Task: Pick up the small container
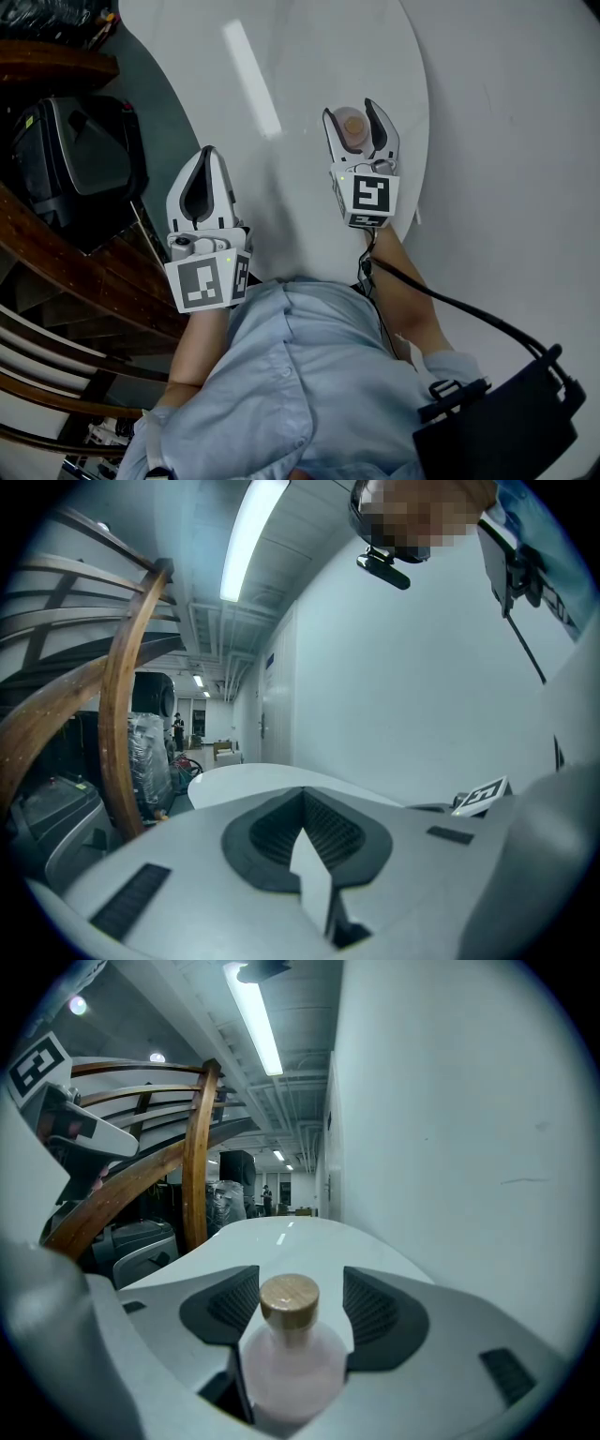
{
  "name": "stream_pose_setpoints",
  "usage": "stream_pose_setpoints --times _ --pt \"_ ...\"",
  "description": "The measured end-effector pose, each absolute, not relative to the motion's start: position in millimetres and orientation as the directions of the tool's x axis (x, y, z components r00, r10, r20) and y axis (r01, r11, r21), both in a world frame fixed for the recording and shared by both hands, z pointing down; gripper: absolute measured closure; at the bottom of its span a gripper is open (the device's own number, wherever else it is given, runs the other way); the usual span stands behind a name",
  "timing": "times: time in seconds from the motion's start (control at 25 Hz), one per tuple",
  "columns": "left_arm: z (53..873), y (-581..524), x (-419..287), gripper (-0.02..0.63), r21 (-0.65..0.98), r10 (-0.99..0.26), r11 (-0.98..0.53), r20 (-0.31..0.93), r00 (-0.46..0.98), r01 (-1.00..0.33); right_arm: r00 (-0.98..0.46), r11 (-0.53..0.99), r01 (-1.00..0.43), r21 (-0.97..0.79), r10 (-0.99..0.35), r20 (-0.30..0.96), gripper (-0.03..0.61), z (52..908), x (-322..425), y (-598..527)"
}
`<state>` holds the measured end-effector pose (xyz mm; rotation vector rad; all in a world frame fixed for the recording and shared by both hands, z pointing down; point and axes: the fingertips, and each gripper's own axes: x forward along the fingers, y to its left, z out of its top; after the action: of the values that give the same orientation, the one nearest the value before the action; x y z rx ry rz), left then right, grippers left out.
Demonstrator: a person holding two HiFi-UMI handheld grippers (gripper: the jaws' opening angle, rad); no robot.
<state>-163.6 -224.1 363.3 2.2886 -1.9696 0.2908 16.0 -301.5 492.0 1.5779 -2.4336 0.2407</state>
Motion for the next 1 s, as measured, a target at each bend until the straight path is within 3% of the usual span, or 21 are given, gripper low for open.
stream_pose_setpoints --times 0.4,0.88,1.0 --pt "363.6 -222.3 -160.9 0.615 -0.045 -0.967 -0.150 0.213 0.137 -0.988 -0.394 0.411 -0.912 0.002 -0.877 0.275 0.325 489.3 17.4 -305.6" --pt "362.9 -220.2 -161.4 0.615 -0.045 -0.969 -0.147 0.207 0.134 -0.988 -0.377 0.404 -0.914 0.040 -0.882 0.283 0.472 490.9 12.8 -304.5" --pt "362.5 -219.1 -160.5 0.615 -0.045 -0.969 -0.148 0.206 0.136 -0.988 -0.369 0.397 -0.917 0.048 -0.886 0.279 0.478 490.5 13.2 -304.2"
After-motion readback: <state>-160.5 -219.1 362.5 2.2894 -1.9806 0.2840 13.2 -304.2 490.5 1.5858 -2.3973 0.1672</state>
